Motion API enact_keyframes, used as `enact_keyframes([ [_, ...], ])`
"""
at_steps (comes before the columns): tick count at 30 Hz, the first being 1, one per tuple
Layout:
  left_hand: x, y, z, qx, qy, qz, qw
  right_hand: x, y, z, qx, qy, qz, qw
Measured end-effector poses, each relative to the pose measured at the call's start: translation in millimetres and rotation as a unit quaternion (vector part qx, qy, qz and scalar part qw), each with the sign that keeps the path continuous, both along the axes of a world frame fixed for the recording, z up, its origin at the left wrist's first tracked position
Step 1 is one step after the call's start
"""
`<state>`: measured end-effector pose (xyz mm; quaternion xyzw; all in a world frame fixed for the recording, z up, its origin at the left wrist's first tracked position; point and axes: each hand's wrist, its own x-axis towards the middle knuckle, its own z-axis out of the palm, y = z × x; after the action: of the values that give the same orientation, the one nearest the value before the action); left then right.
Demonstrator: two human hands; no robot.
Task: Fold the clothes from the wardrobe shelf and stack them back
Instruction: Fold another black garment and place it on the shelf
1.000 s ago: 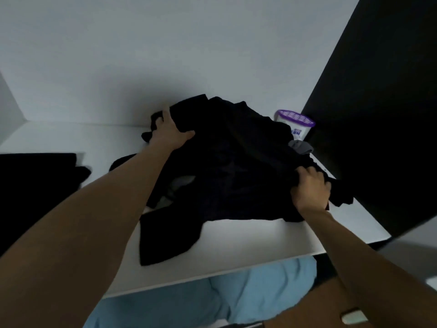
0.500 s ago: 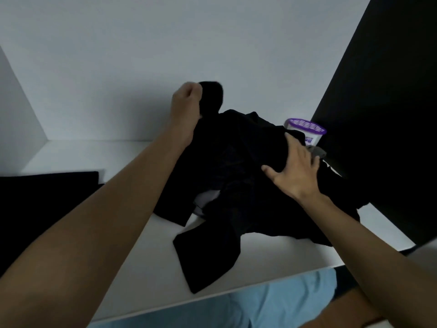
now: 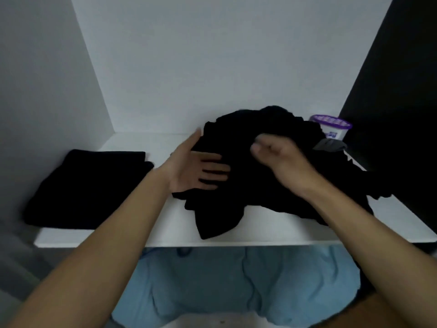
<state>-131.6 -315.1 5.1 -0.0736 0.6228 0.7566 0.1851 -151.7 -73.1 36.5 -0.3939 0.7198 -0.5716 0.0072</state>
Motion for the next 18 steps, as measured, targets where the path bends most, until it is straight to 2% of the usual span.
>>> enact_keyframes([
  [1, 4.5, 16.5, 2.2, 0.051, 0.009, 0.011, 0.999, 25.2, 5.4, -11.9, 0.109, 0.029, 0.073, 0.991],
  [3, 15.4, 56.2, 7.2, 0.047, 0.035, 0.052, 0.997, 68.7, 22.8, -50.5, 0.299, 0.070, 0.164, 0.937],
  [4, 22.2, 75.2, 6.3, 0.015, 0.056, 0.077, 0.995, 84.2, 35.5, -71.1, 0.355, 0.056, 0.181, 0.915],
  [5, 30.7, 91.4, 2.1, 0.008, 0.077, 0.096, 0.992, 94.9, 49.6, -87.3, 0.377, 0.032, 0.174, 0.909],
  [6, 40.5, 104.1, -3.6, 0.011, 0.087, 0.105, 0.991, 100.7, 64.3, -100.3, 0.360, -0.010, 0.151, 0.921],
  [8, 62.9, 124.3, -12.6, 0.049, 0.097, 0.111, 0.988, 100.3, 91.2, -111.1, 0.223, -0.184, 0.063, 0.955],
  [9, 79.3, 133.0, -16.9, 0.047, 0.112, 0.113, 0.986, 97.0, 101.6, -111.3, 0.118, -0.292, 0.011, 0.949],
  [11, 118.1, 146.1, -32.8, 0.037, 0.163, 0.108, 0.980, 82.7, 115.5, -107.7, -0.083, -0.461, -0.044, 0.883],
  [12, 138.1, 152.7, -42.1, 0.027, 0.178, 0.089, 0.980, 75.8, 118.7, -104.4, -0.142, -0.506, -0.036, 0.850],
  [14, 175.8, 167.1, -62.2, -0.028, 0.164, 0.015, 0.986, 72.0, 115.0, -97.6, -0.194, -0.564, 0.018, 0.802],
  [16, 200.6, 173.5, -81.8, -0.119, 0.132, -0.093, 0.980, 83.0, 102.5, -98.5, -0.192, -0.569, -0.001, 0.799],
  [17, 207.6, 173.3, -90.9, -0.144, 0.101, -0.124, 0.977, 92.4, 98.1, -99.3, -0.187, -0.566, -0.032, 0.802],
  [18, 213.7, 171.5, -96.4, -0.130, 0.066, -0.126, 0.981, 101.3, 96.2, -103.0, -0.179, -0.561, -0.058, 0.806],
])
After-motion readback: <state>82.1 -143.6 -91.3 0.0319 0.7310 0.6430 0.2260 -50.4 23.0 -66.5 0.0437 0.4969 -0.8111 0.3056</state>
